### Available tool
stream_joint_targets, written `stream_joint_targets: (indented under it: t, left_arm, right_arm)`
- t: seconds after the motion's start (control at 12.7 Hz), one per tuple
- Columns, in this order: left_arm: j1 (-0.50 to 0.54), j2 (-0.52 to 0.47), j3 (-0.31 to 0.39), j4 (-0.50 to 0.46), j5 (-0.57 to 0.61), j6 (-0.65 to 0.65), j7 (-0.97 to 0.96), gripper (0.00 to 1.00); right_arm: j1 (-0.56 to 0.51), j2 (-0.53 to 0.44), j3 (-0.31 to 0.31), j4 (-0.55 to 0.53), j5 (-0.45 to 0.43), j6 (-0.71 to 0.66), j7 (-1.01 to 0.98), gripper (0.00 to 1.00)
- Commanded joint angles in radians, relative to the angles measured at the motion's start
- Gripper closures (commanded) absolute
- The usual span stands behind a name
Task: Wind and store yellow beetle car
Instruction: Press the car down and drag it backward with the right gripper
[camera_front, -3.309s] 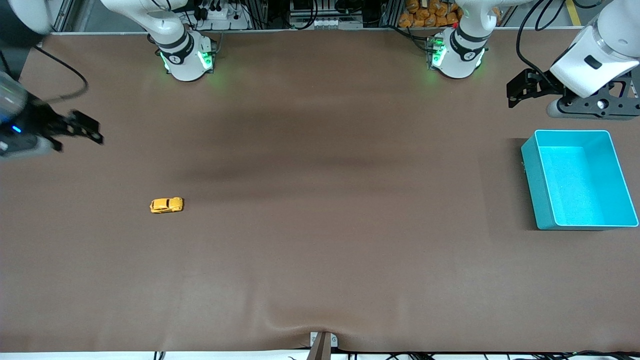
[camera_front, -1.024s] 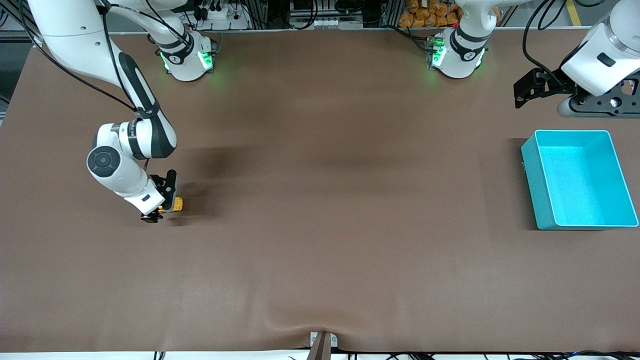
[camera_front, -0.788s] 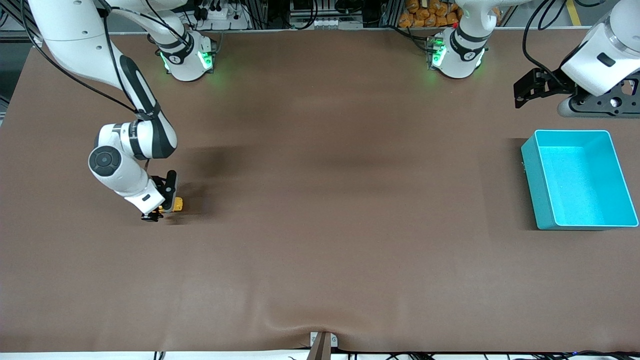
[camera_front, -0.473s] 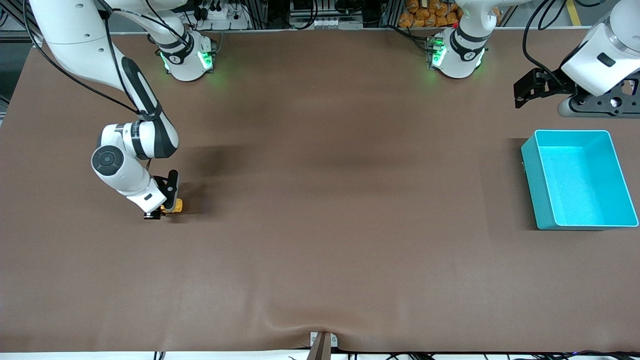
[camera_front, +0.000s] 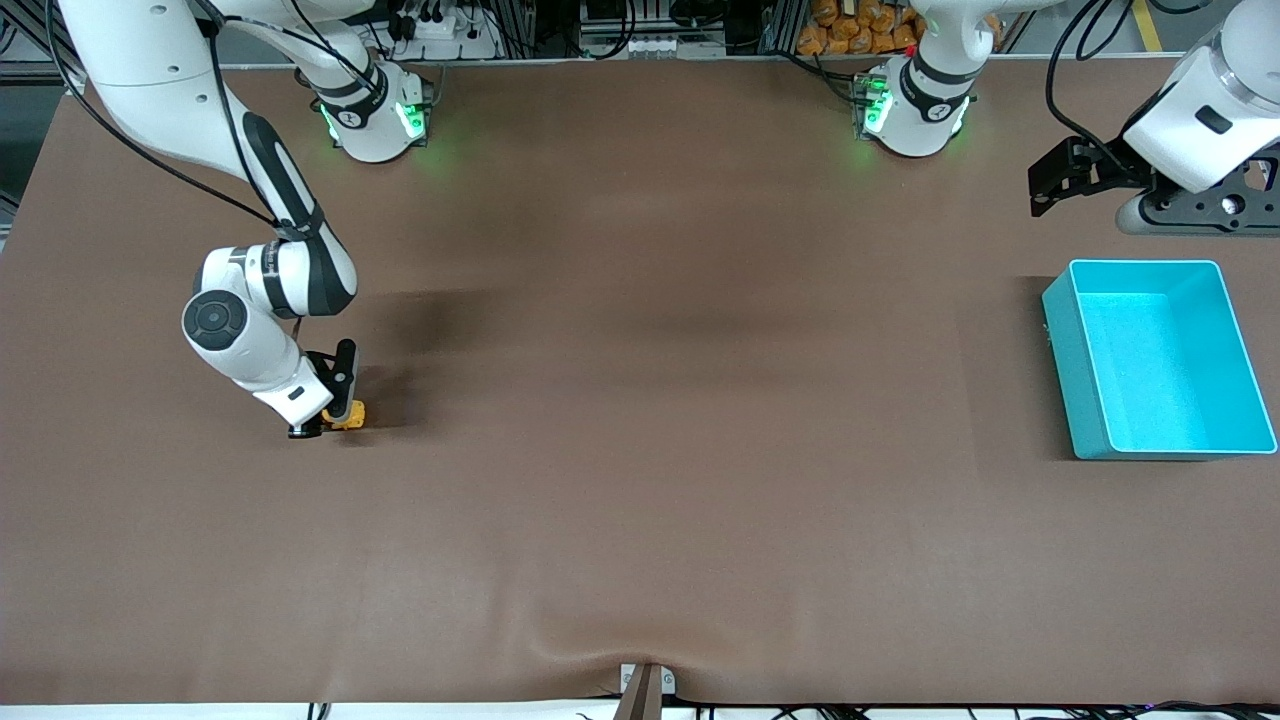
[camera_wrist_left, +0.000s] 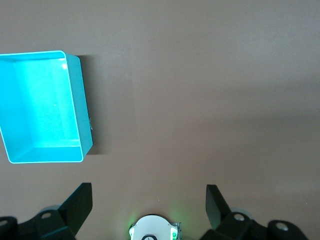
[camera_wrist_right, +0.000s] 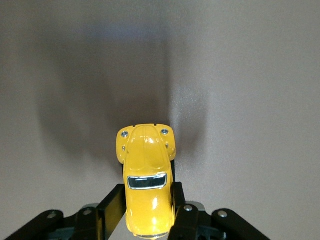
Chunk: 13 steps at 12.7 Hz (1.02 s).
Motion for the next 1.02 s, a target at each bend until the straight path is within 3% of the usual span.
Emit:
stream_joint_targets:
  t: [0.0,0.95]
  left_arm:
    - [0.004,-0.007,-0.002,0.005,0.009,-0.008,-0.008,0.00]
    - [0.004,-0.009,0.012,0.004,0.035,-0.008,-0.013,0.00]
  right_arm:
    - [0.014,0.021,0.002,-0.008,-0.020,0.025,0.003,0.76]
    - [-0.042,0.079,0.003,0.004,-0.020,0.068,-0.003,0.77]
